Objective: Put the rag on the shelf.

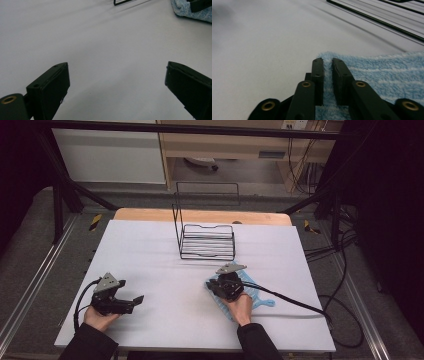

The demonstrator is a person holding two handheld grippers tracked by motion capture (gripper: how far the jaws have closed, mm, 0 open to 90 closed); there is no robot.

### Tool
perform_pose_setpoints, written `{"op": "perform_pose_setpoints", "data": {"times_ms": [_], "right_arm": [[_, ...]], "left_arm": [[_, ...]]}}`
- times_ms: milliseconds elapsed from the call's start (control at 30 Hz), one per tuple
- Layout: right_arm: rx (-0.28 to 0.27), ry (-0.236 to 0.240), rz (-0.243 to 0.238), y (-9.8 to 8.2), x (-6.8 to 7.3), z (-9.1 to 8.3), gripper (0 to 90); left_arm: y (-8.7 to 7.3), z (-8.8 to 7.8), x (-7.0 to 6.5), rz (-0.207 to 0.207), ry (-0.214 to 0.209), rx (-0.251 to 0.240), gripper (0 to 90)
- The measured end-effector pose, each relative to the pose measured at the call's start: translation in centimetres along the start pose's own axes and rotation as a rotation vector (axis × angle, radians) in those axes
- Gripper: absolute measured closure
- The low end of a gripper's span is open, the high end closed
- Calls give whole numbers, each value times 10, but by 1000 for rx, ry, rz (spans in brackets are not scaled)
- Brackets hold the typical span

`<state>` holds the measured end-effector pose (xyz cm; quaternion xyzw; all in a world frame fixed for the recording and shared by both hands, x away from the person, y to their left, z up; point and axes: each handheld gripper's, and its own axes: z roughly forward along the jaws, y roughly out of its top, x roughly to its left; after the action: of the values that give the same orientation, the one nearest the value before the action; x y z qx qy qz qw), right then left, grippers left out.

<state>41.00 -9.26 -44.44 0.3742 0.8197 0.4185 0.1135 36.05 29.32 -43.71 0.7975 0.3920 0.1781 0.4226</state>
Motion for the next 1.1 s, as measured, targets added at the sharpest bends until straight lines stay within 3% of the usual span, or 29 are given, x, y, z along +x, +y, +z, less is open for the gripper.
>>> {"op": "perform_pose_setpoints", "data": {"times_ms": [67,200,267,300,367,400,500,733,867,933,967,1000,1100], "right_arm": [[-16,20,-20,1,1,-5,608],[-45,48,-14,8,2,-23,408],[-47,49,-12,9,3,-27,373],[-37,39,-28,9,5,-35,274],[-25,23,-31,7,6,-38,239],[-9,10,-51,2,9,-43,174],[1,9,-74,-8,14,-50,185],[40,41,-50,-29,11,-63,280],[50,70,-40,-43,8,-71,382],[51,88,-37,-50,8,-77,477],[51,88,-37,-50,8,-77,477],[56,89,-55,-53,9,-78,550],[62,91,-69,-55,10,-77,607]], "left_arm": [[0,0,0,-1,2,0,59],[0,0,0,0,3,2,59],[0,0,0,0,4,3,59],[0,0,-1,-1,5,3,59],[0,0,-1,-2,5,3,59],[0,0,-1,-3,5,4,59],[0,0,0,-3,5,6,59],[0,0,-1,-3,4,7,59],[0,-1,-1,-6,3,3,59],[0,0,-1,-5,2,5,59],[0,0,-1,-3,0,5,59],[0,0,-1,-1,0,5,59],[0,1,-2,1,-1,11,59]]}}
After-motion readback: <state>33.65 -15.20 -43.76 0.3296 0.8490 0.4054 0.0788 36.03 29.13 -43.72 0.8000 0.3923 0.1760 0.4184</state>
